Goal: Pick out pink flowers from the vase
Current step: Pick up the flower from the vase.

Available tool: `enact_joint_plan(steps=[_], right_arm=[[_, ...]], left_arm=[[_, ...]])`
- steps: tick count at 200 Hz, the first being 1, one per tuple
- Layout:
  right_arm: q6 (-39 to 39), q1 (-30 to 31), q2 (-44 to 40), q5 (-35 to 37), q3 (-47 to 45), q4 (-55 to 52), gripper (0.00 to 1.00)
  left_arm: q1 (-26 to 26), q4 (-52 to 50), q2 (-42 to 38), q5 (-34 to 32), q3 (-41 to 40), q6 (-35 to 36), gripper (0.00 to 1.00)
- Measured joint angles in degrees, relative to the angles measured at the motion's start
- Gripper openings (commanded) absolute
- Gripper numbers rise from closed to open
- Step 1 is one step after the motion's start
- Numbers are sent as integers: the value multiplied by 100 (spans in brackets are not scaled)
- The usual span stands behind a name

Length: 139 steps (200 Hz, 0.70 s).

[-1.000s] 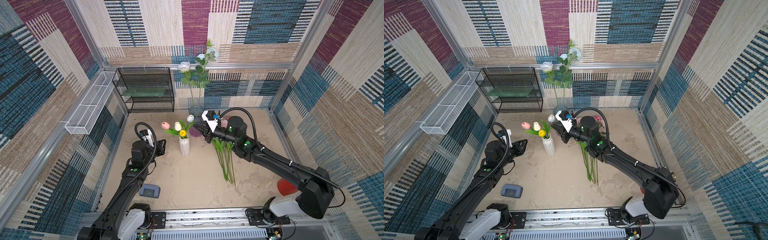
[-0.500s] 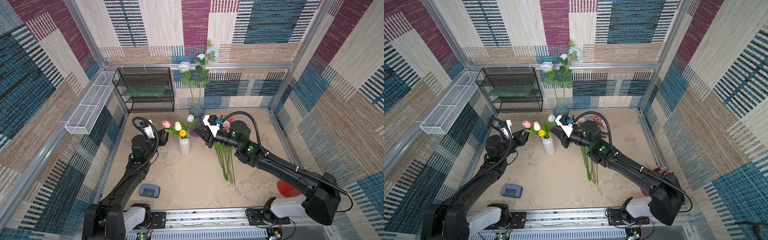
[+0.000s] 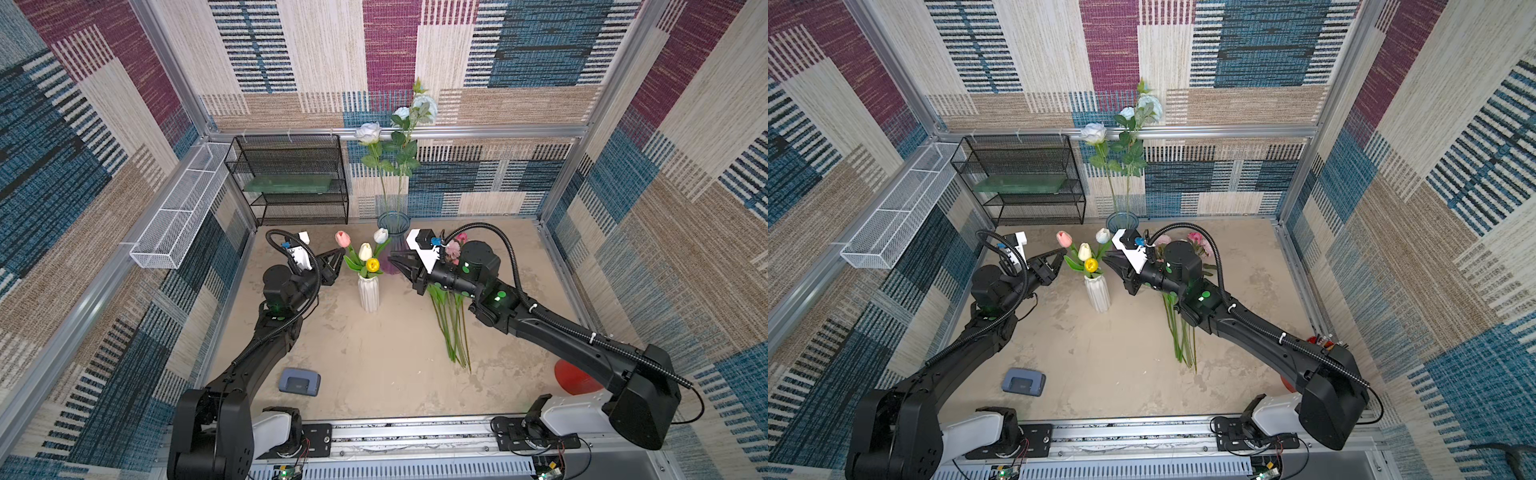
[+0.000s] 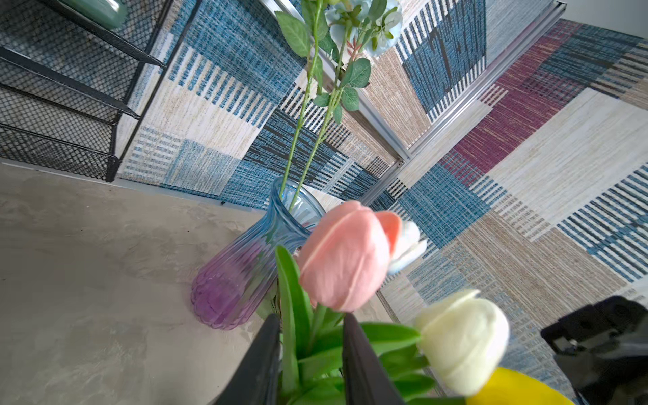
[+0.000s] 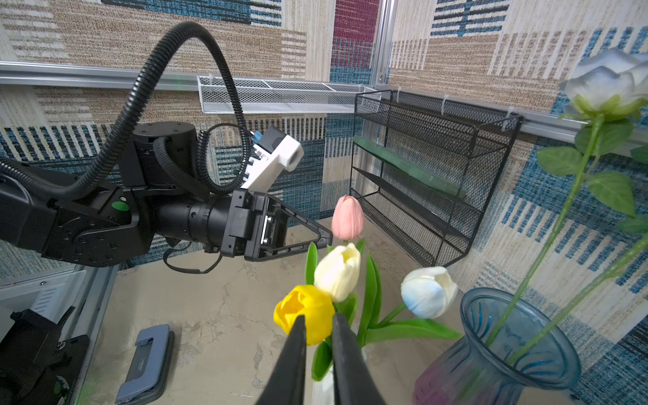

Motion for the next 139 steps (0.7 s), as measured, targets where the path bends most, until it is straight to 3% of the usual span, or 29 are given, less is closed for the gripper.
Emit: enact_joint_plan(steps=[62,139], right_arm=[[22,-33,63,0,9,0,18],[50,-31,68,-2,-7,0,19]], left_arm=[[-127,68,238,262,92,-22,31],[-140,55,450,111,343,-2,14]])
